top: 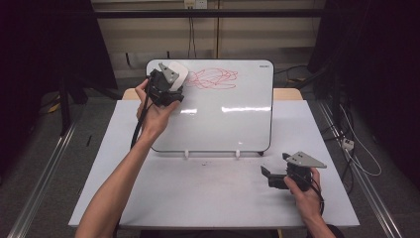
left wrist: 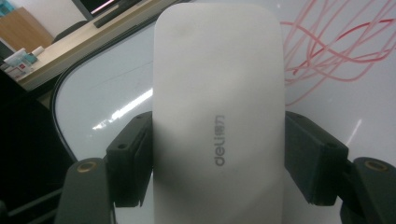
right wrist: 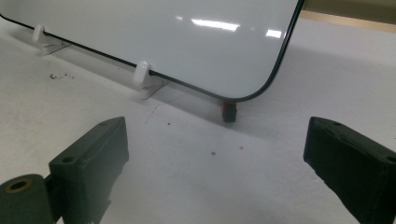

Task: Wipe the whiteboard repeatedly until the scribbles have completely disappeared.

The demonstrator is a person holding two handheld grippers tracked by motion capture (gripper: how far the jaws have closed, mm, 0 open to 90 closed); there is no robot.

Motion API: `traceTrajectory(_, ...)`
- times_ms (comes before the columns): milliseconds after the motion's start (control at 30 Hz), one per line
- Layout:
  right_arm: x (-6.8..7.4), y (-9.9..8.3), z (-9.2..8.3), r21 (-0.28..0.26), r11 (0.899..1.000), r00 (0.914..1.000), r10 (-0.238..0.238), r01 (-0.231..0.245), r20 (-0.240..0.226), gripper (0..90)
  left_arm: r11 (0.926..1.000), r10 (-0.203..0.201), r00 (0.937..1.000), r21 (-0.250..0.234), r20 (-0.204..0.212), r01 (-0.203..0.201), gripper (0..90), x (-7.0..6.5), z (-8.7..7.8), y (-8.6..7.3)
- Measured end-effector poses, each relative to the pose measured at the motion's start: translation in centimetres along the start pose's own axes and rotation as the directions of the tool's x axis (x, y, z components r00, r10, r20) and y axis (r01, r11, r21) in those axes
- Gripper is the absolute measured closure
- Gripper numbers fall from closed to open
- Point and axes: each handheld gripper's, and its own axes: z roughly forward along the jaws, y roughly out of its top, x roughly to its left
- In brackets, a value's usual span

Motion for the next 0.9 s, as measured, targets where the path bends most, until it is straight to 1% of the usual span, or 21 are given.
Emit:
traceTrajectory(33,0.0,0.0,0.0,0.002,1.0,1.0,-0.001,0.001,-0.001,6.5,0.9998,0.015,0.9999,0.011,0.007,-0.015,31.1,-0.3,0.0,0.4)
traceTrajectory(67,0.0,0.0,0.1,0.002,1.0,1.0,-0.002,0.002,-0.001,6.5,0.9998,0.017,0.9998,0.006,0.008,-0.017,31.1,-0.5,0.1,0.5)
traceTrajectory(267,0.0,0.0,0.0,0.001,1.0,1.0,0.001,-0.001,-0.001,6.4,0.9998,0.018,0.9998,0.006,0.011,-0.018,31.1,-0.7,0.2,0.7)
traceTrajectory(367,0.1,0.0,0.0,-0.001,1.0,1.0,-0.002,0.002,-0.003,6.5,0.9995,0.03,0.9994,0.011,0.015,-0.03,31.1,-1.0,0.2,0.8)
traceTrajectory(467,0.1,0.0,0.0,-0.002,1.0,1.0,-0.002,0.002,-0.003,6.5,0.9994,0.032,0.9994,0.009,0.012,-0.032,31.1,-1.2,0.3,0.8)
traceTrajectory(767,0.1,0.0,0.0,-0.001,1.0,1.0,-0.001,0.001,-0.003,6.5,0.9988,0.046,0.9985,0.012,0.03,-0.047,31.1,-1.8,0.4,1.2)
traceTrajectory(900,0.1,0.0,0.0,-0.001,1.0,1.0,0.0,0.0,-0.002,6.5,0.9985,0.053,0.9982,0.01,0.027,-0.053,31.1,-2.0,0.5,1.3)
